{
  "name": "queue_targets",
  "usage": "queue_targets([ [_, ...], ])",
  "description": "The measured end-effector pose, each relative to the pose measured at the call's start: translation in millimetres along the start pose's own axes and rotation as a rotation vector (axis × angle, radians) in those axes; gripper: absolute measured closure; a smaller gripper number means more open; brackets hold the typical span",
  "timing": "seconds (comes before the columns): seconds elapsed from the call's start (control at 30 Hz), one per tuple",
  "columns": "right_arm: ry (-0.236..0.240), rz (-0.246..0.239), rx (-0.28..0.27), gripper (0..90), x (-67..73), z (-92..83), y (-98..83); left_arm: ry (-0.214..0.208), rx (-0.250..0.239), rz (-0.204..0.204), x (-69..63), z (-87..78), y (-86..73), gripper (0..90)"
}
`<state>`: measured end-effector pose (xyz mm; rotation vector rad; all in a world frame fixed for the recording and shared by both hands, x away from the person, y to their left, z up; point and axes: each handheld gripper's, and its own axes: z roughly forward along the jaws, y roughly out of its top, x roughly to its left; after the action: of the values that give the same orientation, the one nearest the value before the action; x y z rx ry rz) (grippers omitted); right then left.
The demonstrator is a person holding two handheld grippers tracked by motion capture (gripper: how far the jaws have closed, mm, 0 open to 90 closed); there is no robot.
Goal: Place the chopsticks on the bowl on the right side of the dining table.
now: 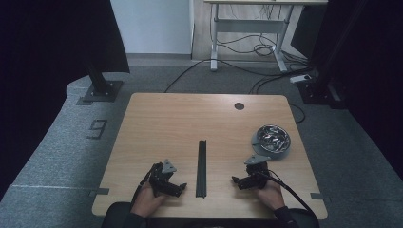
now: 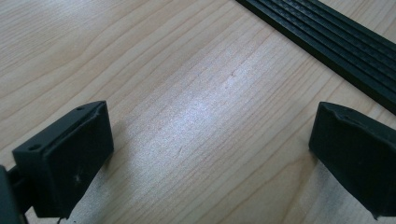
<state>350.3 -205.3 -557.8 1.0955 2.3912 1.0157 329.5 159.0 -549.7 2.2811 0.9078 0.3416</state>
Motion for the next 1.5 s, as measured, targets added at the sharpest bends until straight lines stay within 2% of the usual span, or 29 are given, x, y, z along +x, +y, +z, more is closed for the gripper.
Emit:
queue_targets([
  [0.63,0.007,-0.019,0.016,0.0,1.5,-0.2,3.9,0.001,0.0,-0.001,-0.1,0.0,0.1,0.0],
  [0.77,0.02,-0.014,0.001,0.0,2.3,-1.5,6.0,0.0,0.001,0.0,0.1,0.0,0.0,0.0],
  [0.9,0.041,0.001,-0.015,0.0,1.4,-2.1,12.1,0.0,0.0,-0.001,-0.1,0.0,0.0,0.0],
  [1.13,0.064,-0.006,-0.004,0.0,4.5,3.0,22.8,0.0,0.0,-0.001,0.0,0.0,0.0,0.0],
  [1.5,0.077,-0.016,-0.001,0.0,10.0,9.4,36.0,0.0,0.0,-0.001,0.0,0.0,0.0,0.0],
])
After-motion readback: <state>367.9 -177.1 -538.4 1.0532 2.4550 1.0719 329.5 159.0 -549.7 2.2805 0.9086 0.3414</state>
